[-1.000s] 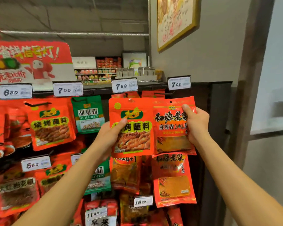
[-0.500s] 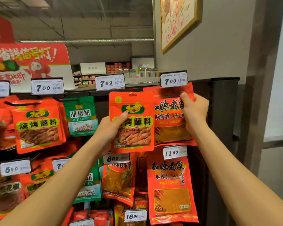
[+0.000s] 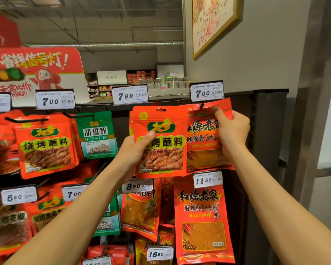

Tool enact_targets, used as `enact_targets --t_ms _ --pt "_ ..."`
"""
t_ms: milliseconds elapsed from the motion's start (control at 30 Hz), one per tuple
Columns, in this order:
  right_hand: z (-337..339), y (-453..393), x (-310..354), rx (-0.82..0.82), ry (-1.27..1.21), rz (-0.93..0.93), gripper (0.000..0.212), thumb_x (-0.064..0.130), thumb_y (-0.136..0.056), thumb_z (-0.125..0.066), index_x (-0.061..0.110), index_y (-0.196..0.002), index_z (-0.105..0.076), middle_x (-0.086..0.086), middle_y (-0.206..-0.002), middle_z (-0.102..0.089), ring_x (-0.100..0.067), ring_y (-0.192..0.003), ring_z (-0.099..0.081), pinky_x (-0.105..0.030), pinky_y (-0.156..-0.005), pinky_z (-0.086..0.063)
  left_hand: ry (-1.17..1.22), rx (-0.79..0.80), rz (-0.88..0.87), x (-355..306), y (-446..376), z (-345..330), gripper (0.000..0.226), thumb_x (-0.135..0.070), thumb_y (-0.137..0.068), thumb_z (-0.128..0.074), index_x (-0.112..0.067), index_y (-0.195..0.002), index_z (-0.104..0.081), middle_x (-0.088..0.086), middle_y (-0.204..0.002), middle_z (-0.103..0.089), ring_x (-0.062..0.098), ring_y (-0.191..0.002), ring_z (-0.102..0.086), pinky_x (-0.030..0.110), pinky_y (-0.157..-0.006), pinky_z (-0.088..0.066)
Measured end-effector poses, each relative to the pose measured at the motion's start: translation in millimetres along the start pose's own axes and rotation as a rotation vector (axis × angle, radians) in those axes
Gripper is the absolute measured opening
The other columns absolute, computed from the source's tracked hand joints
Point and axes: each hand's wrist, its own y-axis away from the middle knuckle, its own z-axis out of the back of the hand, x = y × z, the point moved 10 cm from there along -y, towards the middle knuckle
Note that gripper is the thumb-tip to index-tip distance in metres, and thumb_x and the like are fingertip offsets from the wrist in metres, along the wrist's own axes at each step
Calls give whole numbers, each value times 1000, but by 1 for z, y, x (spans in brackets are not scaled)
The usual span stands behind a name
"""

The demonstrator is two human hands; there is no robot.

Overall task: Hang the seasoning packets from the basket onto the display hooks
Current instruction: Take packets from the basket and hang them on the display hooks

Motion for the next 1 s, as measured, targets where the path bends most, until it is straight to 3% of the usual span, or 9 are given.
enact_targets --t_ms 133,267,400,533,633,800,900,1000 --pt "-8 -5 -11 14 24 -17 29 49 -81 -78 22 -72 -72 11 -69 -74 -17 -71 -73 -48 -75 -61 5 -9 7 2 5 7 23 -35 -97 -63 -15 -104 -72 10 -99 -79 25 -88 -77 32 -66 -60" --pt "-30 -17 -27 17 66 -69 27 42 -87 -75 27 -65 -70 13 -67 -72 -17 -84 -71 -47 -87 -56 30 -52 -5 -3 13 25 22 -32 -98 -63 -24 -84 -79 8 -95 -79 23 -86 -77 31 -64 -60" --pt "-61 -39 -47 64 184 -141 29 48 -89 -71 28 -68 -66 3 -89 -74 -27 -99 -68 -50 -94 -52 28 -78 7 -10 20 44 20 -35 -95 -65 -27 -84 -79 9 -95 -79 24 -84 -77 32 -60 -59" --pt "-92 -67 -74 139 264 -264 34 50 -88 -71 17 -95 -74 -11 -112 -73 -34 -112 -65 -46 -100 -50 13 -126 9 -13 23 64 18 -38 -94 -66 -23 -91 -76 11 -96 -79 28 -86 -77 36 -61 -60" --pt "-109 -79 -90 170 296 -356 54 50 -88 -72 7 -119 -68 -16 -124 -68 -36 -114 -63 -36 -90 -48 13 -146 0 -13 23 75 23 -37 -93 -66 -17 -101 -74 11 -100 -79 25 -90 -77 32 -63 -60" --pt "-125 -81 -109 252 267 -461 60 48 -91 -68 2 -128 -61 -17 -128 -66 -36 -115 -64 -44 -99 -53 20 -152 -5 -14 22 79 25 -33 -97 -63 -12 -108 -72 10 -99 -79 24 -89 -77 28 -61 -59" --pt "-119 -78 -117 211 199 -484 61 47 -94 -64 0 -133 -57 -18 -131 -64 -37 -117 -63 -48 -102 -52 21 -137 -6 -13 22 77 28 -33 -97 -63 -10 -111 -70 11 -99 -79 24 -88 -77 30 -61 -59" --pt "-98 -65 -111 74 193 -469 71 41 -98 -58 -2 -150 -35 -21 -145 -52 -38 -131 -53 -41 -108 -45 25 -132 -5 -13 23 79 33 -33 -98 -63 -5 -113 -68 15 -102 -78 29 -92 -76 40 -71 -62"
